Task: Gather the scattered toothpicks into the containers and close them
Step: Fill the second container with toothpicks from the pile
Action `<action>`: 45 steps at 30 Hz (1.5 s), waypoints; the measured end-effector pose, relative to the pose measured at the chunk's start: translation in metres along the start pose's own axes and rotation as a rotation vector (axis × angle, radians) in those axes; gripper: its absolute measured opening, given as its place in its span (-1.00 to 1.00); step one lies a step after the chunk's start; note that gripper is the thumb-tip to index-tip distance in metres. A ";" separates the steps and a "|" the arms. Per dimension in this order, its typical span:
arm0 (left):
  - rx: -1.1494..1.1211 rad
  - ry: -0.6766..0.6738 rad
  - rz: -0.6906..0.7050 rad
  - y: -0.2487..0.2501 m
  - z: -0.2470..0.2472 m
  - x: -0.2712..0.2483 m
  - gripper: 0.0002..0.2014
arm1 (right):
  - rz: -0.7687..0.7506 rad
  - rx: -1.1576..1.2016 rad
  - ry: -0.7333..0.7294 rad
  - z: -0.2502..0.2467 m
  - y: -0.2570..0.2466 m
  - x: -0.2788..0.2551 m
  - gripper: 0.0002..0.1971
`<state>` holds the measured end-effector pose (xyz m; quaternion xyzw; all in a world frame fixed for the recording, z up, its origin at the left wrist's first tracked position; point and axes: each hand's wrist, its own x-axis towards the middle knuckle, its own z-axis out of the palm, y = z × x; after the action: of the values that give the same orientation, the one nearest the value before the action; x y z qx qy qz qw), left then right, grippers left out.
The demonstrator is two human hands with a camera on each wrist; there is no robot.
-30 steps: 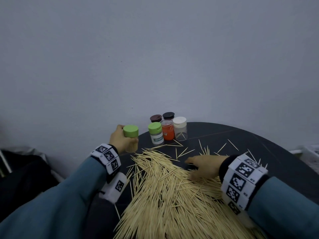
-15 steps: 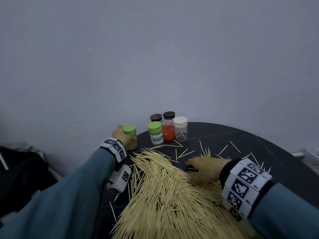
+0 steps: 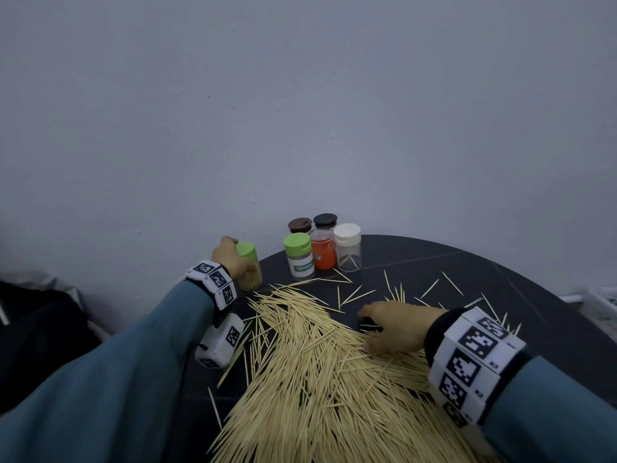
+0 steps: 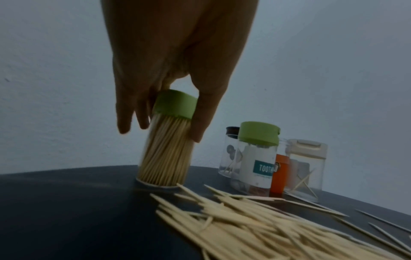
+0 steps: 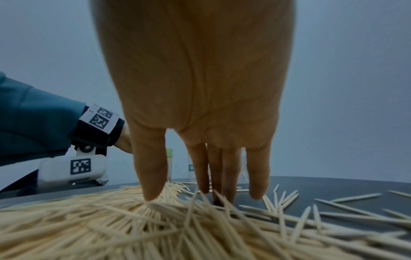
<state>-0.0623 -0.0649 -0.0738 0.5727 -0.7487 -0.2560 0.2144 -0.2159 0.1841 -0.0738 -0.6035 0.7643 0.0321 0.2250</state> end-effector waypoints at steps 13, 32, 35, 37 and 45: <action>-0.035 -0.041 0.343 0.085 0.023 0.023 -0.53 | -0.017 0.038 0.003 -0.004 0.004 0.003 -0.39; 0.069 -0.036 0.332 0.098 0.055 0.038 -0.66 | -0.044 0.037 0.026 -0.006 0.008 0.005 -0.50; 0.013 0.062 0.335 0.096 0.048 0.035 -0.64 | -0.045 0.029 0.021 -0.005 0.007 0.005 -0.51; -0.018 0.121 0.342 0.099 0.041 0.031 -0.59 | -0.046 0.016 0.016 -0.005 0.006 0.005 -0.51; -0.159 0.229 0.484 0.117 0.002 0.003 -0.54 | -0.042 -0.013 -0.001 -0.004 0.002 0.003 -0.52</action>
<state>-0.1521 -0.0422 -0.0016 0.3839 -0.8120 -0.1890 0.3970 -0.2195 0.1808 -0.0719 -0.6207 0.7512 0.0325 0.2222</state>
